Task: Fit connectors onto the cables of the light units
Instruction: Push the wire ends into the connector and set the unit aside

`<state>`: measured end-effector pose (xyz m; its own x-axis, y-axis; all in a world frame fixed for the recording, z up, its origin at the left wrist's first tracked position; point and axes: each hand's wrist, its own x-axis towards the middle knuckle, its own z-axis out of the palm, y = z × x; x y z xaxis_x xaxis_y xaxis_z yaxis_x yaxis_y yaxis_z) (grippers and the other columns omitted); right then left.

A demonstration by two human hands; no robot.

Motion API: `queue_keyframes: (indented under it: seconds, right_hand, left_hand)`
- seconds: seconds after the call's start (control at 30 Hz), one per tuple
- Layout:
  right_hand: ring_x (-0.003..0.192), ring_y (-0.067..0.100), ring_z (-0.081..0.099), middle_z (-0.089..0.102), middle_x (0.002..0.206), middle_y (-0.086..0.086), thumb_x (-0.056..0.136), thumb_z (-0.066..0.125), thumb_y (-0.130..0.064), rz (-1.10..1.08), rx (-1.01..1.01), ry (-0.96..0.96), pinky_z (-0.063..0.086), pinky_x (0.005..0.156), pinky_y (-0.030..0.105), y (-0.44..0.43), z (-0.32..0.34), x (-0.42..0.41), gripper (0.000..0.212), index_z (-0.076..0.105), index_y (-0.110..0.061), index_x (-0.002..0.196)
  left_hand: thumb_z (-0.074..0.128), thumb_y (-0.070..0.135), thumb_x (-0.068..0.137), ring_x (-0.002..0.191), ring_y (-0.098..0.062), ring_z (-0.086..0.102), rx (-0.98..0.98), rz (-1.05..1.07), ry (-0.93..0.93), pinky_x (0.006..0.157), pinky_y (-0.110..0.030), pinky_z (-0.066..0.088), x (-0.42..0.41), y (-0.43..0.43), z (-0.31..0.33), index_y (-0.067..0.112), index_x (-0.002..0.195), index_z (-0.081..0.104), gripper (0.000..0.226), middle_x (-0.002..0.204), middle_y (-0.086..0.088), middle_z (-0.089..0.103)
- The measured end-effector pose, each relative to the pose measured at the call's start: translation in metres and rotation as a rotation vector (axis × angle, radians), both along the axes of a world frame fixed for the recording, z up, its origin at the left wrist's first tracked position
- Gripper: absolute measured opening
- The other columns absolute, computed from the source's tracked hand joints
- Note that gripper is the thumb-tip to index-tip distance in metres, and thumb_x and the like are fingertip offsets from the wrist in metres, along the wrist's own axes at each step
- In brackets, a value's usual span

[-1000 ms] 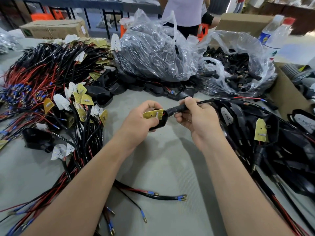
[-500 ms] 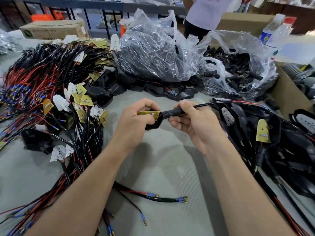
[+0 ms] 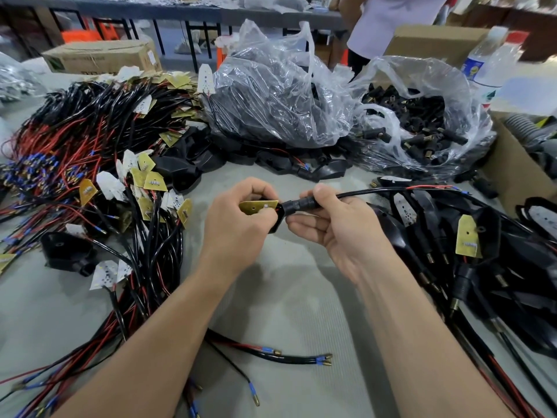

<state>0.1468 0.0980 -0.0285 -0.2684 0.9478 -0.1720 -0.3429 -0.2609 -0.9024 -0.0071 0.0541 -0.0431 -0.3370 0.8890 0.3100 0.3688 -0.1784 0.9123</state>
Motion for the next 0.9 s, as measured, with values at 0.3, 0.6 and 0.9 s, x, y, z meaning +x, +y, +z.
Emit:
queue_keyframes:
  seconds: [0.3,0.6,0.9]
  right_hand:
    - [0.061,0.023,0.071,0.072,0.076,0.016,0.104,0.055,-0.016,-0.187,0.179,-0.044,0.060,0.060,0.029,-0.001,0.009,0.002,0.027,0.069,-0.002,0.086]
    - [0.067,0.030,0.071,0.072,0.087,0.025,0.100,0.057,-0.008,-0.193,0.389,-0.194,0.063,0.072,0.038,-0.003,0.007,0.001,0.022,0.073,-0.005,0.085]
    - [0.058,0.022,0.070,0.071,0.069,0.009,0.104,0.055,-0.015,-0.257,0.080,0.055,0.059,0.057,0.028,0.003,0.004,-0.001,0.024,0.066,-0.003,0.087]
  left_hand:
    - [0.061,0.050,0.082,0.071,-0.005,0.063,-0.106,0.185,-0.280,0.077,-0.036,0.054,0.002,0.003,0.006,0.026,0.079,0.073,0.027,0.075,0.009,0.071]
    - [0.073,0.020,0.088,0.056,-0.013,0.068,-0.236,0.310,-0.437,0.055,-0.025,0.049,-0.006,0.009,0.009,0.016,0.078,0.068,0.012,0.068,-0.003,0.076]
    - [0.084,0.003,0.078,0.062,-0.006,0.062,0.029,0.162,-0.406,0.066,-0.020,0.052,-0.009,0.005,0.009,0.023,0.078,0.071,0.024,0.065,0.008,0.071]
